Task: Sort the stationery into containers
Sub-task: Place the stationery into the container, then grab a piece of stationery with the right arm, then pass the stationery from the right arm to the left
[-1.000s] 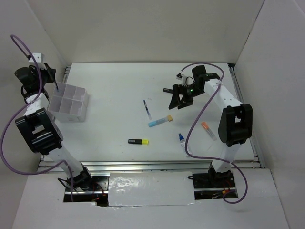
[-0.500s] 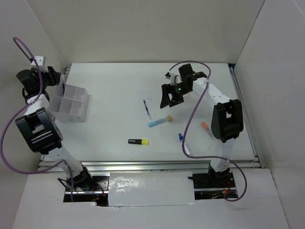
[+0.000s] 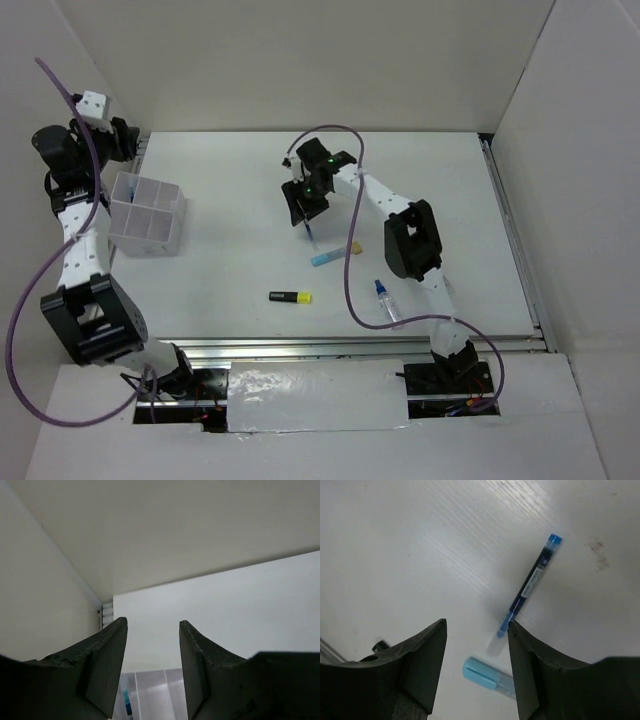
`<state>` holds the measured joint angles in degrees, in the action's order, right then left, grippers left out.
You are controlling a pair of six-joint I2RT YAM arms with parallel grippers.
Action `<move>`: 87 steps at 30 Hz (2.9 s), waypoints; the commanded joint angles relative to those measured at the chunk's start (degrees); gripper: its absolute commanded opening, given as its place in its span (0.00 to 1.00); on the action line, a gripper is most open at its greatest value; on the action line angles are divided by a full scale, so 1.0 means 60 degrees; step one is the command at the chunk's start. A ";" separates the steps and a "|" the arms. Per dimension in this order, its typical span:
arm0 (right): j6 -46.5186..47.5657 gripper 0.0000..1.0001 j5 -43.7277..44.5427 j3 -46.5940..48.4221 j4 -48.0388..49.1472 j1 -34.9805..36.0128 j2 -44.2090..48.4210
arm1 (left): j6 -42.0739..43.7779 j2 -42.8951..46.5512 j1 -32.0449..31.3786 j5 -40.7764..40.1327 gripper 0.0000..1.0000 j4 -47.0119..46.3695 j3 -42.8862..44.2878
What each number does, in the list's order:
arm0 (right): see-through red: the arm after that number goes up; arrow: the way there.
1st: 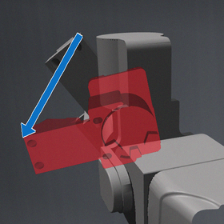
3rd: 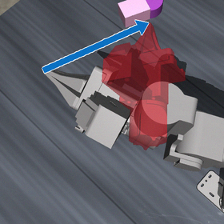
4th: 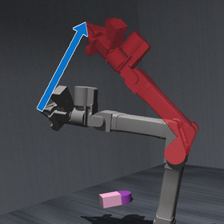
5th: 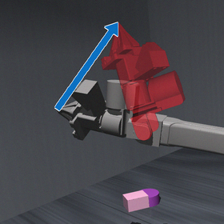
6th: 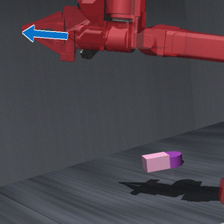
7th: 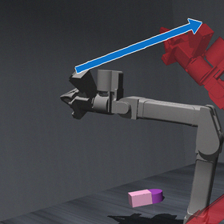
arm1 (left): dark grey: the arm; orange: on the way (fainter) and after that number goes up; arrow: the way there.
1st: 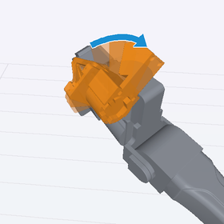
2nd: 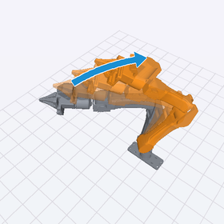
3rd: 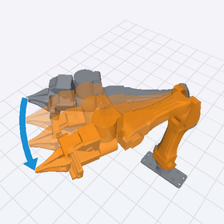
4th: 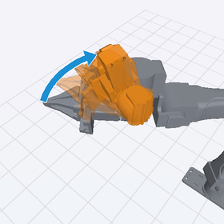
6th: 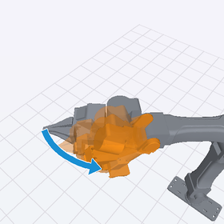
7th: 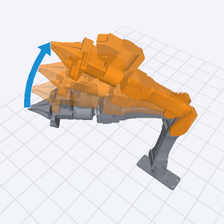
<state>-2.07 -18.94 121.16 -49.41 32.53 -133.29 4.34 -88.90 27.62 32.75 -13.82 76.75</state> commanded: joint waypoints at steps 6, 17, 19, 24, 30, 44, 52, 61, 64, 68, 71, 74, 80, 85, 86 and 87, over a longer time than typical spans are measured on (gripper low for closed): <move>-0.0432 0.55 0.2232 0.1251 -0.0380 0.0071 -0.1236 | 0.2466 0.3345 -0.1494 -0.0053 0.59 0.0751 -0.1758; -0.0169 0.34 0.2761 0.1236 -0.0408 0.0246 -0.1764 | 0.3905 0.5061 -0.3151 -0.0756 0.60 0.1630 -0.2860; -0.0052 0.22 0.2907 0.1338 -0.0437 0.0363 -0.1822 | 0.4008 0.5134 -0.3240 -0.0757 0.60 0.1761 -0.2948; 0.0066 0.00 0.2514 0.1575 -0.0994 0.0422 -0.1766 | 0.4797 0.5237 -0.3416 0.0456 0.59 0.2815 -0.2802; -0.1014 0.00 -0.1014 -0.0799 0.0280 -0.0105 0.1058 | 0.8280 0.5544 -0.4935 0.1882 0.60 0.5450 -0.2962; -0.5966 0.00 -0.4578 -0.4285 0.2550 -0.0398 0.3596 | 1.3105 0.4594 -1.0153 -0.0434 0.61 0.6100 -0.4149; -0.7125 0.00 -0.4298 -0.4784 0.2653 -0.0412 0.3730 | 1.3324 0.3803 -1.0784 -0.0771 0.61 0.5043 -0.4310; -0.7244 0.00 -0.4198 -0.4755 0.2610 -0.0413 0.3671 | 1.3764 0.3070 -1.1048 -0.0830 0.53 0.5439 -0.4047; -0.7244 0.00 -0.4051 -0.4755 0.2507 -0.0413 0.3700 | 1.3852 0.2894 -1.1106 -0.0961 0.42 0.5541 -0.3930; -0.7244 0.00 -0.3948 -0.4754 0.2434 -0.0398 0.3671 | 1.3691 0.2791 -1.1224 -0.1371 0.28 0.5336 -0.3886; -0.7258 0.03 -0.4166 -0.4900 0.2638 -0.0398 0.3700 | 1.3647 0.2834 -1.1238 -0.1401 0.16 0.5322 -0.3944; -0.7069 0.56 -0.4430 -0.4930 0.2887 -0.0515 0.3700 | 1.3618 0.3054 -1.1268 -0.1372 0.05 0.5482 -0.3988; -0.5680 0.94 -0.4022 -0.3789 0.2244 -0.2004 0.3758 | 1.2070 0.4749 -1.1590 -0.1298 0.00 0.5835 -0.4266; -0.5149 0.94 -0.4093 -0.4063 0.2330 -0.3779 0.4430 | 0.6418 0.5267 -0.9929 -0.1577 0.00 0.4517 -0.3319; -0.5120 0.94 -0.4181 -0.4255 0.2404 -0.4217 0.4534 | 0.4990 0.5121 -0.9384 -0.1548 0.00 0.4342 -0.3126; -0.5091 0.93 -0.4255 -0.4387 0.2492 -0.4395 0.4593 | 0.4381 0.5033 -0.8116 -0.1432 0.00 0.4195 -0.2761</move>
<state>-35.44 -43.57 96.14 -34.92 9.76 -111.11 53.82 -57.60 -32.49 24.47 17.98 54.48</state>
